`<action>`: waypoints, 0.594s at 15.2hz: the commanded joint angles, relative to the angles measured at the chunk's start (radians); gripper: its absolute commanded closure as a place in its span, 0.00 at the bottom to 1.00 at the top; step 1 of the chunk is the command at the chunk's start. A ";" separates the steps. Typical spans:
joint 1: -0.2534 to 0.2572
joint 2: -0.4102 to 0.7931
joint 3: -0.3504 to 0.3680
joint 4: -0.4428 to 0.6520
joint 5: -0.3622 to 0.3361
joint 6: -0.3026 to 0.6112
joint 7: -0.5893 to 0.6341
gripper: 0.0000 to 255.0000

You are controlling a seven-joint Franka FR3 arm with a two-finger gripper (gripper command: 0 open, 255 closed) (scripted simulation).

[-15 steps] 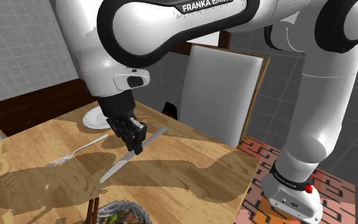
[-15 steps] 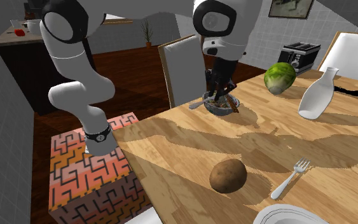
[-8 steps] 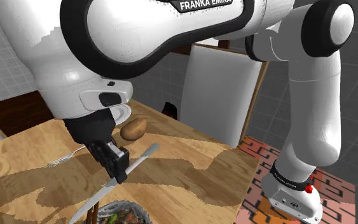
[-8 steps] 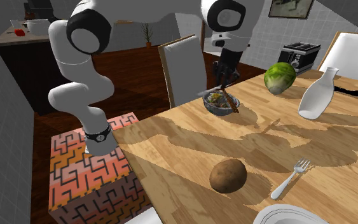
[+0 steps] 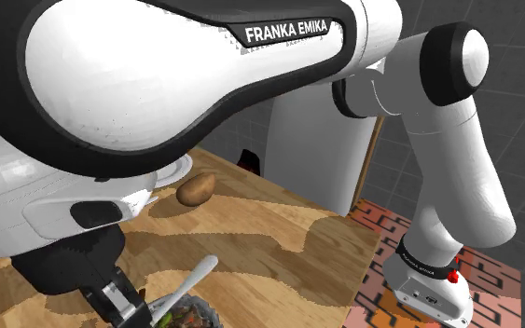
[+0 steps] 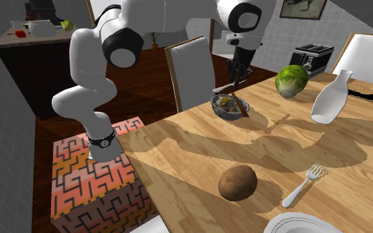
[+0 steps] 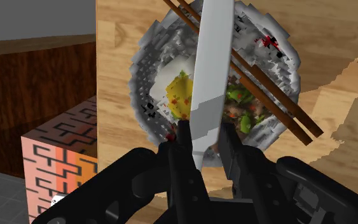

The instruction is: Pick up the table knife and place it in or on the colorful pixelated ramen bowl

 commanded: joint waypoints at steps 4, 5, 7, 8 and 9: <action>-0.012 0.004 -0.002 -0.063 -0.004 0.061 0.005 1.00; -0.015 0.004 -0.003 -0.077 -0.005 0.074 0.005 1.00; -0.022 0.006 -0.004 -0.104 -0.007 0.100 0.004 1.00; -0.025 0.007 -0.005 -0.116 -0.008 0.113 0.004 1.00; -0.027 0.009 -0.006 -0.129 -0.010 0.126 0.004 1.00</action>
